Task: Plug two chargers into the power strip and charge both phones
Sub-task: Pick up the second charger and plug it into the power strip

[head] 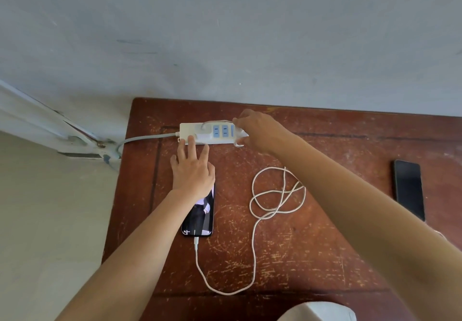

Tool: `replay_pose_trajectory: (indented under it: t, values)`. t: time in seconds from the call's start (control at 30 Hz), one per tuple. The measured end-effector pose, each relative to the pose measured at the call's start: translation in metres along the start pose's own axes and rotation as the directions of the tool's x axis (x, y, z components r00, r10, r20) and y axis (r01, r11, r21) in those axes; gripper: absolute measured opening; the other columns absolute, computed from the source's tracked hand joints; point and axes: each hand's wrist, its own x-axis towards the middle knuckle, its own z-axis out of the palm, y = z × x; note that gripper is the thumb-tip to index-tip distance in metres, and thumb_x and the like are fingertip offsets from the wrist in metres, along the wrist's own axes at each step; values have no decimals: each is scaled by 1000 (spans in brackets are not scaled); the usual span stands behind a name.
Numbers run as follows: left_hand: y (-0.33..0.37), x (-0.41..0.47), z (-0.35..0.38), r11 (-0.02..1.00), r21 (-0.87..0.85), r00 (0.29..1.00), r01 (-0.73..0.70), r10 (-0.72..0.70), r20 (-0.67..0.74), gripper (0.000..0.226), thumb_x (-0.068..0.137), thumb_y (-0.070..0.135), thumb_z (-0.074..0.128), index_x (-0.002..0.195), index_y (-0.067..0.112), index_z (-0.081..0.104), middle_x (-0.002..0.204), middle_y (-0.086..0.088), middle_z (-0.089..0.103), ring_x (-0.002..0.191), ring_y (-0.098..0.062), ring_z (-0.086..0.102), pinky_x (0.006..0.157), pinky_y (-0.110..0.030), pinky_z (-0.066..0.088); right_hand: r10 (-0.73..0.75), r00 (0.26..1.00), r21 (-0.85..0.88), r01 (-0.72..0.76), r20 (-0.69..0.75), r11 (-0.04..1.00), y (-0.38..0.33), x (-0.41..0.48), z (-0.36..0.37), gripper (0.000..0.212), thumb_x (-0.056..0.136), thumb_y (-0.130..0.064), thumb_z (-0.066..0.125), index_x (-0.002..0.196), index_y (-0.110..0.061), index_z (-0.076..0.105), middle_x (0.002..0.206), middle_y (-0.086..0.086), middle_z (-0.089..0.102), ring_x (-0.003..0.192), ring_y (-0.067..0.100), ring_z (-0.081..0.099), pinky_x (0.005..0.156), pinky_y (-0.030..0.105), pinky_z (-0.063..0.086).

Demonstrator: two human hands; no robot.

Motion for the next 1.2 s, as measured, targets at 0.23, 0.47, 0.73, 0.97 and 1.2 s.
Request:
replay_pose_trajectory:
  t: [0.23,0.47,0.73,0.97,1.2]
  values:
    - [1,2,3,999,43,1000,0,-1,24,54,101,36,40,152,20,37,166,-22,8,151,-46,8,114,-61,30,4,998,51,-1,-56,999,1,1,15,58,92,-20,73,146,-12,51,135,11,58,112,31,65,89,38,54]
    - [0,2,-1,996,86,995,-3,-5,96,57,100,38,38,155,22,32,166,-21,3,151,-45,5,113,-59,33,7,999,24,-6,-45,1000,3,1,11,61,90,-31,74,146,-21,51,133,5,59,108,30,66,82,41,55]
    - [0,-6,-41,999,8,996,-43,42,82,49,104,41,35,147,18,45,164,-12,26,149,-35,22,119,-60,24,47,971,-61,-63,-233,996,-8,-33,16,79,91,-39,69,156,-19,30,158,13,37,137,32,45,108,45,42]
    - [48,-59,-31,956,-7,918,-293,280,-281,51,99,38,43,135,5,60,148,-23,52,139,-42,45,113,-63,34,364,804,274,-260,-470,926,34,-170,70,59,99,-40,54,153,-20,38,161,13,34,143,35,40,112,52,39]
    - [172,-105,14,808,-138,819,-573,558,-134,53,103,36,48,149,10,44,165,-21,25,150,-37,28,118,-60,29,711,640,379,-606,-289,699,92,-335,162,61,100,-39,54,154,-19,35,163,13,30,146,35,34,113,52,35]
